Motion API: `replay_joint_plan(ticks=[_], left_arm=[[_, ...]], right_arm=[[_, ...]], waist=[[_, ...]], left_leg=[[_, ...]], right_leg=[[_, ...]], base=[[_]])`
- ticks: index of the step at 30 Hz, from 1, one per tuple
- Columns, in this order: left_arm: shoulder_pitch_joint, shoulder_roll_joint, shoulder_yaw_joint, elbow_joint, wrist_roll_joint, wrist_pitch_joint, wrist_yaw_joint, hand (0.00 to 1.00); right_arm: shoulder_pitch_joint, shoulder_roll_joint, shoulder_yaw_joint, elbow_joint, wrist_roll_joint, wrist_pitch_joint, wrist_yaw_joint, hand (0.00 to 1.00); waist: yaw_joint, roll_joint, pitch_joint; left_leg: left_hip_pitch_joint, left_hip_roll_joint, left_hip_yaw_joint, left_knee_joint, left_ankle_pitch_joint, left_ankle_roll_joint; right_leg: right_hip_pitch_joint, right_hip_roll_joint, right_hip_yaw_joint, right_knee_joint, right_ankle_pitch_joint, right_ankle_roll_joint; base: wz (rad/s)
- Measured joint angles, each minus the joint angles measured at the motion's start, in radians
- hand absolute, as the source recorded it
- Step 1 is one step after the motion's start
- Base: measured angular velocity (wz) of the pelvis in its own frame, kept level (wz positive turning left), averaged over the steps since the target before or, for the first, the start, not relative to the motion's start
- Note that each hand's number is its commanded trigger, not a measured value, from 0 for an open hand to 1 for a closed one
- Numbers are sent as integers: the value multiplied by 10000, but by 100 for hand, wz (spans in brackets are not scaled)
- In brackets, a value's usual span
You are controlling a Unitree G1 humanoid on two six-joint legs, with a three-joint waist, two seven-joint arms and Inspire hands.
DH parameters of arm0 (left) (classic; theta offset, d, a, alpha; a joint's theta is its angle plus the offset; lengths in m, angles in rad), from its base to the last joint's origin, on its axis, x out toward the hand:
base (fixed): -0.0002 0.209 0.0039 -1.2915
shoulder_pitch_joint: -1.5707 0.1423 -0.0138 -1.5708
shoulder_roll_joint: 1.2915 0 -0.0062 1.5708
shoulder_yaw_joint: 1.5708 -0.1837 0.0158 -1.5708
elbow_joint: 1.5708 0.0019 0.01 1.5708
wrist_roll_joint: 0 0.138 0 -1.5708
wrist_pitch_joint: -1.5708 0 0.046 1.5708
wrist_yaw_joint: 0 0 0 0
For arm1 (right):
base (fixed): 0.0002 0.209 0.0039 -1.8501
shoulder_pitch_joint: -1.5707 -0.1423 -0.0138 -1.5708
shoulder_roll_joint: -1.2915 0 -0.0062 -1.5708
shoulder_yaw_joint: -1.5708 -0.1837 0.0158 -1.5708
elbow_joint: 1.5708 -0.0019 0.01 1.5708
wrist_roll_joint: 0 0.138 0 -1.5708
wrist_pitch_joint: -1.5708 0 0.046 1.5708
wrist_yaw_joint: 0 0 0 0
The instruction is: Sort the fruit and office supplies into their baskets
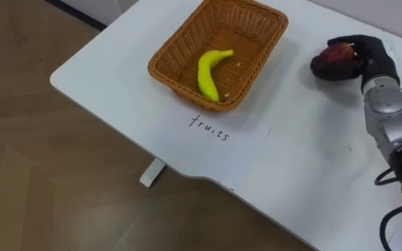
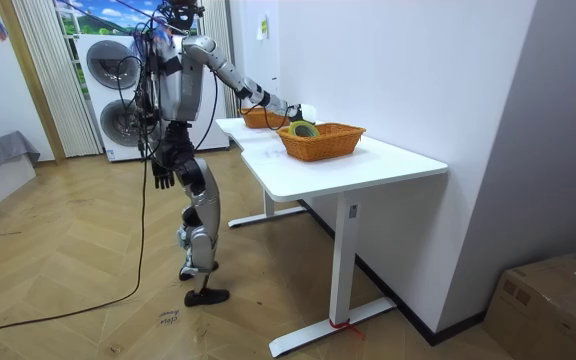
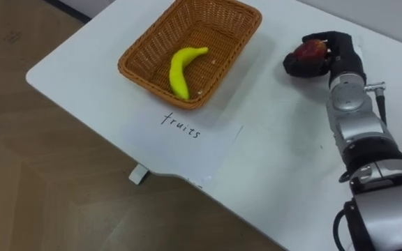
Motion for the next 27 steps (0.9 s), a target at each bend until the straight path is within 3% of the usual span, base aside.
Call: replay_joint_plan(ticks=[9,20,24,27], left_arm=[[20,19,-2,70,-4,-51,-44,0],[13,216,30,54,-2,-229,-46,0],[65,286,45,48,4,-231,-46,0],[165,314,72,-147,30,-214,-61,0]], right_arm=[[8,3,66,6,-124,98,231,100],[172,34,129,-178,-842,69,423,100],[272,34,129,-182,-1029,75,571,100],[308,33,130,-189,-1030,89,703,100]], waist=[[17,-202,42],[-142,-181,29],[-257,-109,-13],[-292,-42,-106]], left_leg=[[-4,1,-26,-13,0,0],[13,-16,-139,80,0,0],[154,-30,-175,62,-1,-1],[270,-41,-184,-40,0,-1]], right_leg=[[19,3,-1,-1,12,-20],[109,-5,-88,-13,14,-20],[264,-7,-178,-39,14,-20],[423,-1,-184,-167,14,-19]], base=[[0],[3],[4],[0]])
